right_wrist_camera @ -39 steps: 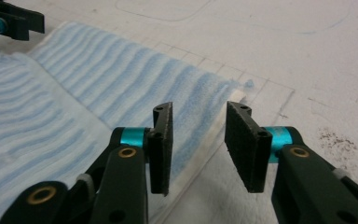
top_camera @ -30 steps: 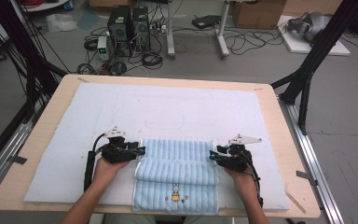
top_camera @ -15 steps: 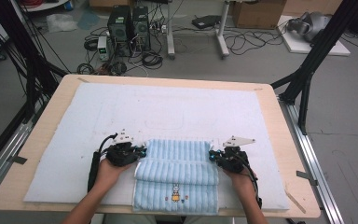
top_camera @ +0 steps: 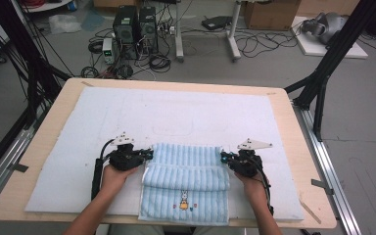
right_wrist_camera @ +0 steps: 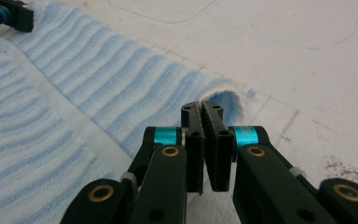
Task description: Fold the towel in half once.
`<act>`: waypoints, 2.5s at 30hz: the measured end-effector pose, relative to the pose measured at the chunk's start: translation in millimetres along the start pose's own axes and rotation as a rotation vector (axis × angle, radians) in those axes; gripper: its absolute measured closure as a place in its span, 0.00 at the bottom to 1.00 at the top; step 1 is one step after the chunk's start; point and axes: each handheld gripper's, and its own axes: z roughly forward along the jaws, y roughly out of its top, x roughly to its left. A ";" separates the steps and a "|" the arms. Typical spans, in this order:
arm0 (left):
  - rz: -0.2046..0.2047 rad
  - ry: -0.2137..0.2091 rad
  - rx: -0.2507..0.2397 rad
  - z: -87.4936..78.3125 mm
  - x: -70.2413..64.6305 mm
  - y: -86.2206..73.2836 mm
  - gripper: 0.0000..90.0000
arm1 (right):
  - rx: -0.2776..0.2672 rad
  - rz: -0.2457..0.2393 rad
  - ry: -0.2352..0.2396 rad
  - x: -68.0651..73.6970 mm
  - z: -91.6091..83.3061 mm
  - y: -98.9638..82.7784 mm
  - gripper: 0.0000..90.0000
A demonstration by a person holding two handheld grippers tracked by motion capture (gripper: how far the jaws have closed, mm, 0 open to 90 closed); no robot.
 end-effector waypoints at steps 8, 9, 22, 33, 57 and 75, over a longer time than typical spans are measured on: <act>0.009 0.020 0.001 -0.6 1.2 -0.2 0.88 | 0.016 -0.001 -0.010 1.1 1.1 0.4 0.97; 0.009 0.020 0.006 -0.3 1.2 -0.1 0.90 | 0.014 0.001 -0.009 0.9 1.5 0.1 0.97; -0.062 0.072 -0.035 8.1 11.0 12.1 0.97 | -0.008 0.008 -0.078 -5.8 9.5 10.0 0.97; -0.052 0.097 0.045 6.4 9.7 5.2 0.51 | 0.022 0.044 -0.160 -7.7 8.7 5.2 0.43; 0.008 0.069 0.089 15.8 3.8 9.7 0.95 | 0.087 -0.015 0.023 -2.6 25.3 8.1 0.92; -0.002 0.137 -0.022 38.2 39.7 44.4 0.96 | 0.006 -0.033 -0.136 -25.8 61.6 45.3 0.93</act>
